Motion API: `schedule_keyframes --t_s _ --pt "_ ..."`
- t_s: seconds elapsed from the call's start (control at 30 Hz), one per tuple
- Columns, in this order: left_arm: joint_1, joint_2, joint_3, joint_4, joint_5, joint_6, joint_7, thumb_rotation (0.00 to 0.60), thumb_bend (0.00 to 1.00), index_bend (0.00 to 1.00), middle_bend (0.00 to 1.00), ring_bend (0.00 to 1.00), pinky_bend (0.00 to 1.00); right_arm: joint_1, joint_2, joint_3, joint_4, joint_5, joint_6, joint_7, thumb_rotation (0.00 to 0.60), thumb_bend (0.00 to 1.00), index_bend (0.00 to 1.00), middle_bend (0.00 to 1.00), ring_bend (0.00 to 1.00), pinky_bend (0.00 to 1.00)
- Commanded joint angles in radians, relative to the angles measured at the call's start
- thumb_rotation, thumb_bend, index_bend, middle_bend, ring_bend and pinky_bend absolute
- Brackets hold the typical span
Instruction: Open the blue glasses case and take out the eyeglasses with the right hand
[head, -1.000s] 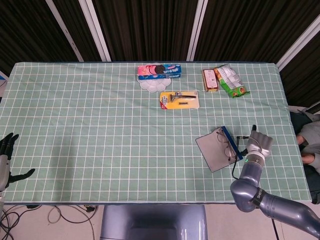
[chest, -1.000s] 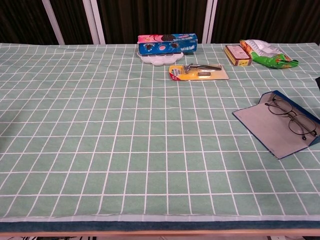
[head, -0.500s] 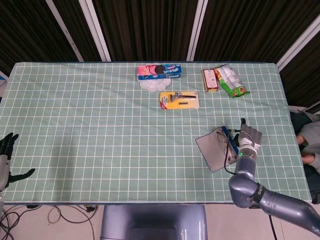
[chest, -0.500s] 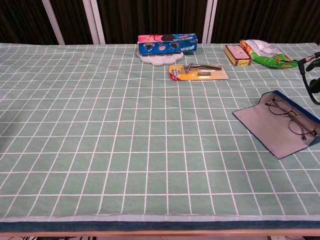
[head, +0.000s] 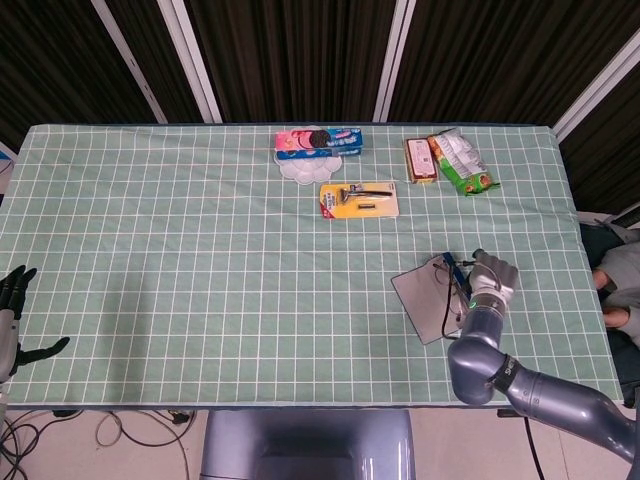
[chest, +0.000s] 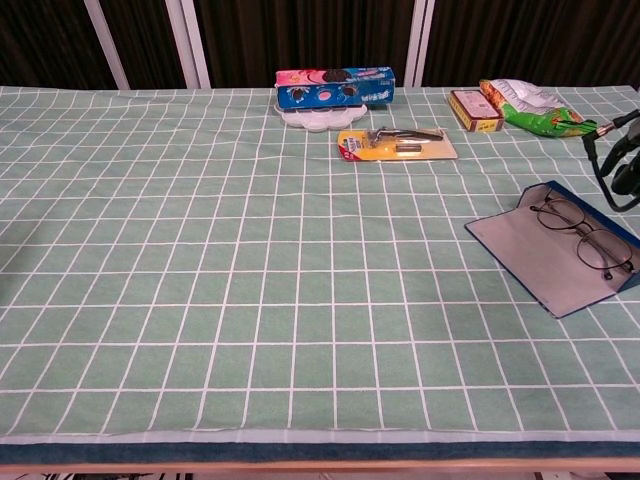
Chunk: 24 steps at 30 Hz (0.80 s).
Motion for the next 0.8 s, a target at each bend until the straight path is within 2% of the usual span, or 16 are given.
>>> schedule_keyframes --t_s 0.03,0.57,0.8 --pt "0.0 0.0 0.0 -0.001 0.001 0.0 -0.001 0.6 0.02 0.0 0.0 0.0 0.0 0.006 -0.007 -0.001 0.008 0.006 -0.002 -0.003 0.6 0.91 0.22 0.96 0.98 1.0" --pt "0.003 0.006 0.0 -0.003 0.003 0.001 -0.015 0.6 0.02 0.0 0.0 0.0 0.0 0.036 -0.075 -0.012 0.055 0.012 -0.02 -0.001 0.6 0.9 0.22 0.95 0.98 1.0" --pt "0.0 0.007 0.0 -0.002 0.005 -0.004 -0.021 0.6 0.02 0.0 0.0 0.0 0.0 0.036 -0.092 -0.027 -0.019 -0.015 -0.018 0.012 0.6 0.91 0.22 0.96 0.98 1.0"
